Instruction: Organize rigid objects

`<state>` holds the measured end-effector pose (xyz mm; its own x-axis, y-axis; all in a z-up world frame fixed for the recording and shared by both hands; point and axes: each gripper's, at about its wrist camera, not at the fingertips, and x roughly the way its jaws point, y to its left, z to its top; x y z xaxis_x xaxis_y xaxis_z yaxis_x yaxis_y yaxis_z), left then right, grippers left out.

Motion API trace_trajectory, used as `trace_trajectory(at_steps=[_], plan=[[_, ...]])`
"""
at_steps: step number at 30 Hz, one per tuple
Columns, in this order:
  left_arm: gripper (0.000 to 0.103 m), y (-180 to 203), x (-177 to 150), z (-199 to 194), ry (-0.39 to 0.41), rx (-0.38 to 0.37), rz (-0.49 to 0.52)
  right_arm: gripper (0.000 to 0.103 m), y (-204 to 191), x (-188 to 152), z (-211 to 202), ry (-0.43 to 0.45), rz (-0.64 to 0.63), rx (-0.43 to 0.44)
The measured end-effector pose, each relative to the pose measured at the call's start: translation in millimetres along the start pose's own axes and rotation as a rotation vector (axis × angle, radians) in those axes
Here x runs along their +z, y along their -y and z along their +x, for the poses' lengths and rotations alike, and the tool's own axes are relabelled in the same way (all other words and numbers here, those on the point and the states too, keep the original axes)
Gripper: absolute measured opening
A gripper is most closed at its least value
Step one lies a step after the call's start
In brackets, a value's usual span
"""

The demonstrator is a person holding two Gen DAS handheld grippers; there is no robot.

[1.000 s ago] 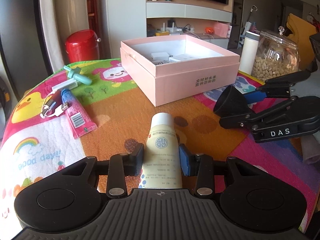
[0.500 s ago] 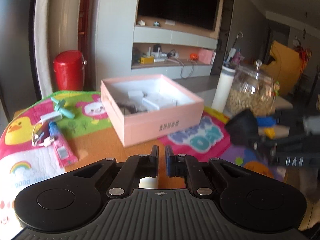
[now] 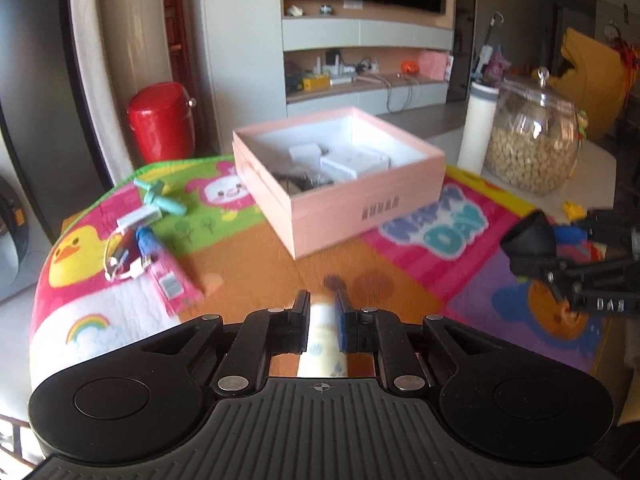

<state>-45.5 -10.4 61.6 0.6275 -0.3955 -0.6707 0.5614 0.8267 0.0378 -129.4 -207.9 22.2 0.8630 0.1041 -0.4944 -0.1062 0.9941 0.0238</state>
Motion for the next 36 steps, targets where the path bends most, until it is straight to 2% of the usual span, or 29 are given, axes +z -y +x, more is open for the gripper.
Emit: trace_trajectory(at_steps=[2,3,5,6,8,15,21,25,29,32,33,36], plan=[[0.016,1.3,-13.7,11.0,-0.052,0.003,-0.001,0.046,-2.5,-2.3,9.0,-0.019,-0.001,0.007],[0.026,1.3,-18.5,14.5,-0.048,-0.001,-0.005,0.046,-3.8,-3.1,13.5,-0.029,-0.003,0.012],[0.036,2.6,-21.8,20.8,-0.048,0.009,-0.009,0.046,-8.1,-4.9,23.8,-0.06,-0.011,0.02],[0.036,3.6,-21.9,26.1,-0.062,0.024,-0.011,0.046,-10.3,-6.3,28.3,-0.074,-0.017,0.019],[0.035,4.0,-22.9,36.7,-0.094,0.037,-0.019,0.047,-16.3,-8.7,34.0,-0.09,-0.036,0.008],[0.035,-7.6,-25.8,41.3,-0.052,0.007,-0.141,0.052,-15.3,-14.4,42.3,-0.122,-0.055,0.007],[0.034,8.8,-34.7,35.0,0.004,0.049,-0.045,0.052,-15.5,-12.0,38.9,-0.123,-0.03,0.001],[0.033,17.5,-41.0,28.2,0.025,-0.004,-0.014,0.049,-19.9,-8.7,20.7,-0.087,-0.029,0.026],[0.033,25.2,-41.3,23.3,0.022,-0.053,0.004,0.046,-20.4,-4.8,2.6,-0.054,-0.035,0.013],[0.033,26.2,-38.2,24.8,0.014,-0.075,-0.011,0.046,-22.6,4.5,-4.6,-0.014,-0.01,-0.059],[0.033,24.5,-36.6,25.8,0.012,-0.08,-0.034,0.046,-23.5,8.5,-6.3,0.002,0.041,-0.101],[0.033,17.7,-30.9,28.8,0.001,-0.09,-0.118,0.046,-30.5,9.2,-4.1,0.012,0.152,-0.138]])
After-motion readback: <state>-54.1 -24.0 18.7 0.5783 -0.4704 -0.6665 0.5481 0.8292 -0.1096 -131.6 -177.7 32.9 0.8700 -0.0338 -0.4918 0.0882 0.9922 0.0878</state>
